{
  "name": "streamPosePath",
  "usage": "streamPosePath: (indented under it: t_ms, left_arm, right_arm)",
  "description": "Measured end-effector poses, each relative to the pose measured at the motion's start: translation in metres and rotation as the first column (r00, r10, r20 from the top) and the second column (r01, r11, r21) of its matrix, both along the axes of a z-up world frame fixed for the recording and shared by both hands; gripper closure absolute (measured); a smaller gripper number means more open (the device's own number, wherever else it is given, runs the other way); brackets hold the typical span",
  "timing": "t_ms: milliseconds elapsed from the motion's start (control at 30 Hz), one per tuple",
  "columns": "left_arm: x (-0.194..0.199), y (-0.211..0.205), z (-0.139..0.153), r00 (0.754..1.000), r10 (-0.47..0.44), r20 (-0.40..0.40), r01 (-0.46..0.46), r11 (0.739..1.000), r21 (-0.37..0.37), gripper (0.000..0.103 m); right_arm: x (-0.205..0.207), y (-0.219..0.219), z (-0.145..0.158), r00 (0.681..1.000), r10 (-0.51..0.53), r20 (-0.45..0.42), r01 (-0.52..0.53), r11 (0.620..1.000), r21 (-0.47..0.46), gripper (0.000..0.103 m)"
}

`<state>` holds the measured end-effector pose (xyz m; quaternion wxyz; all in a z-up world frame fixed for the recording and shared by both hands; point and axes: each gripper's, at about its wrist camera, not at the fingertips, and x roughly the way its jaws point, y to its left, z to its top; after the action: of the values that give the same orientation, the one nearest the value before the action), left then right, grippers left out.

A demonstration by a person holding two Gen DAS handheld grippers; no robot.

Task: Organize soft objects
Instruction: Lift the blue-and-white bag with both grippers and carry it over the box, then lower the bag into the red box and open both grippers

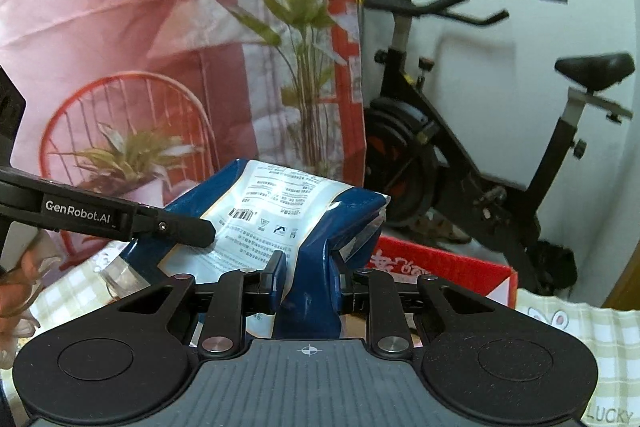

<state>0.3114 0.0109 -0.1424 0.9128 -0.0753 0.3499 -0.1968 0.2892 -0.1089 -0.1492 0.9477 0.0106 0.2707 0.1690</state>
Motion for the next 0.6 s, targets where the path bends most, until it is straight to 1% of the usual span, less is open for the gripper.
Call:
streamPosePath:
  t_ms: [167, 333, 600]
  left_arm:
    - [0.021, -0.002, -0.018, 0.998, 0.0, -0.066, 0.002, 0.999, 0.035, 0.088]
    - [0.032, -0.008, -0.029, 0.995, -0.007, -0.096, 0.014, 0.997, 0.074, 0.088]
    - [0.038, -0.011, -0.036, 0.993, -0.016, -0.121, 0.029, 0.994, 0.108, 0.087]
  right_arm:
    - [0.029, 0.005, -0.021, 0.995, -0.001, -0.099, -0.003, 0.999, -0.033, 0.082]
    - [0.046, 0.01, -0.032, 0.984, -0.027, -0.178, 0.017, 0.998, -0.057, 0.082]
    - [0.058, 0.014, -0.042, 0.967, -0.05, -0.248, 0.027, 0.995, -0.097, 0.083]
